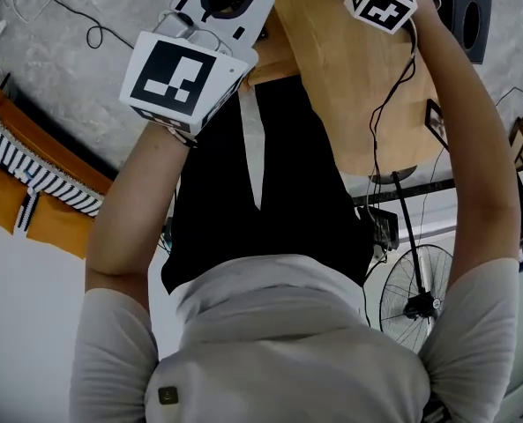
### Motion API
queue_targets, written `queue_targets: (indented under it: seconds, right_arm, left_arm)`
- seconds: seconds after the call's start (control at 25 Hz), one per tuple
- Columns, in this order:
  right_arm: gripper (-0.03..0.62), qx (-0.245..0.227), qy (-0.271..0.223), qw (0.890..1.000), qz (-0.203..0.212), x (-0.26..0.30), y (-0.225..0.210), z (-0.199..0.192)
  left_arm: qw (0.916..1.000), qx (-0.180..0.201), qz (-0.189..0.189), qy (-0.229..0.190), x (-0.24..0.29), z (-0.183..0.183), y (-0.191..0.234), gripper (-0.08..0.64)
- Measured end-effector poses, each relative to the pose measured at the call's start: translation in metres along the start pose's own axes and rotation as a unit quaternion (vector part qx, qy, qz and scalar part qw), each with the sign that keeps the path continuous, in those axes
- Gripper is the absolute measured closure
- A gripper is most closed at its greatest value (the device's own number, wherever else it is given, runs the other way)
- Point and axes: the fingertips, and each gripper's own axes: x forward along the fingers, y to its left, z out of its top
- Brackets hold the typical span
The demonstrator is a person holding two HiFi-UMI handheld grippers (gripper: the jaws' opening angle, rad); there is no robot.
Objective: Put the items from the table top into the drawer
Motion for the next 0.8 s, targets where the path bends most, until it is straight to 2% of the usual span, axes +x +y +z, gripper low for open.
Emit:
queue_targets:
  seconds: [0.2, 0.44, 0.8]
  right_arm:
    - [0.385, 0.009, 0.002, 1.000, 0.014, 0.004, 0.013, -0.005]
    - [0.394, 0.035, 0.002, 0.999, -0.001, -0.006, 0.022, 0.011]
    - [0.396, 0.124, -0.025, 0.992, -0.005, -0.006, 0.063, 0.065]
  left_arm:
    - [1.0000, 0.002, 0.001, 0.000, -0.010, -0.001, -0.001, 0.551]
    - [0.9999, 0.004, 0.012, -0.003, -0.038, -0.003, 0.013, 0.551]
    - [0.9999, 0.002, 0.016, -0.001, -0.079, -0.023, 0.025, 0.551]
